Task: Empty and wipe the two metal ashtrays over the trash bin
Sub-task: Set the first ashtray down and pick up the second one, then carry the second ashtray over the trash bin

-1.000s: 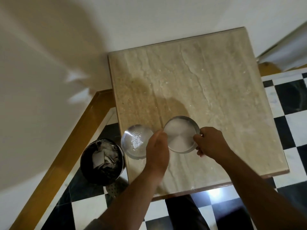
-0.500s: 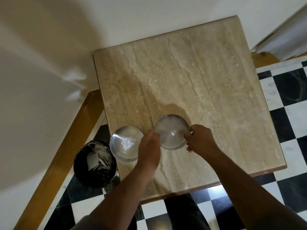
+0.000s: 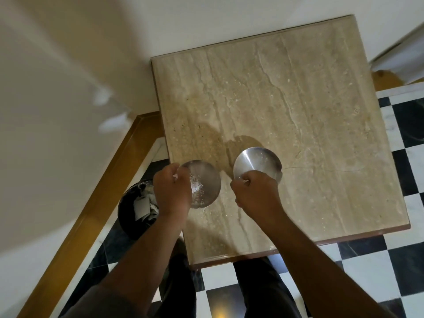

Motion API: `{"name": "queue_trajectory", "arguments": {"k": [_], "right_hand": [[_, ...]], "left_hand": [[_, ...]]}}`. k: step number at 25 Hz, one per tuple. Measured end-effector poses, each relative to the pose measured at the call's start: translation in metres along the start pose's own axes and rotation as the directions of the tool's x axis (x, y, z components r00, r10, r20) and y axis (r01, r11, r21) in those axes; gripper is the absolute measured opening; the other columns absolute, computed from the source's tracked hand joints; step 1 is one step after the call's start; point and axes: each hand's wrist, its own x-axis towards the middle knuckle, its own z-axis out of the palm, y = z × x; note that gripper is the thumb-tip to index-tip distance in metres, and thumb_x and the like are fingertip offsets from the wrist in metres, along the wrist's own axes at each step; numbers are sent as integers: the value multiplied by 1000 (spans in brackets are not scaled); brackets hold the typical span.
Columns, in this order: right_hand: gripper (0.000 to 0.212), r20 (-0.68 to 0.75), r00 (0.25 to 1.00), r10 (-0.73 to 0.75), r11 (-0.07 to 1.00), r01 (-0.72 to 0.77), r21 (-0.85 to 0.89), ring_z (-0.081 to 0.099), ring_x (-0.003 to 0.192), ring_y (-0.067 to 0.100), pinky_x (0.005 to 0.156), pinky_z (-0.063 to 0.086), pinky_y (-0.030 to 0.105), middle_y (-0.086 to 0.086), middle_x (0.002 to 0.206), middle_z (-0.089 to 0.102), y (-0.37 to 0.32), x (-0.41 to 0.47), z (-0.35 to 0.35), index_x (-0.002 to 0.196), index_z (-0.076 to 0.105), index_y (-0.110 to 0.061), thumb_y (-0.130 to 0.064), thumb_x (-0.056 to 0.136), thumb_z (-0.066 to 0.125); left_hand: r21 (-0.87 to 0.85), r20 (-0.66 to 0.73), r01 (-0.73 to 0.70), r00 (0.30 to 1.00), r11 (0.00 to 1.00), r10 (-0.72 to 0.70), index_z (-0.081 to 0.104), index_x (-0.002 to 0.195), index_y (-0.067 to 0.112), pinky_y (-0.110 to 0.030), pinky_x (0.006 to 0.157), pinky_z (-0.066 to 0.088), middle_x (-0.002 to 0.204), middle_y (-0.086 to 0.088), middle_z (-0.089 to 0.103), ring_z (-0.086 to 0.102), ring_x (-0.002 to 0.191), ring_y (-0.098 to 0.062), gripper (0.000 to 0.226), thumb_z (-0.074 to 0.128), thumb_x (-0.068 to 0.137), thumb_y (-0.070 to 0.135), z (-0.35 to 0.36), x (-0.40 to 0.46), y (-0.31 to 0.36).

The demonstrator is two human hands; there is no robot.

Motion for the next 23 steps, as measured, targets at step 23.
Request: {"name": "queue_trajectory", "arguments": {"k": [23], "right_hand": [[45, 553, 833, -5, 974, -122, 192, 76, 74, 32, 73, 64, 44, 18, 116, 62, -43, -16, 137, 132, 45, -14, 0, 90, 54]], "left_hand": [[-346, 182, 500, 866, 794, -466, 57, 130, 7, -52, 85, 59, 114, -12, 64, 65, 98, -30, 43, 41, 101, 36, -125, 36, -96]]}}
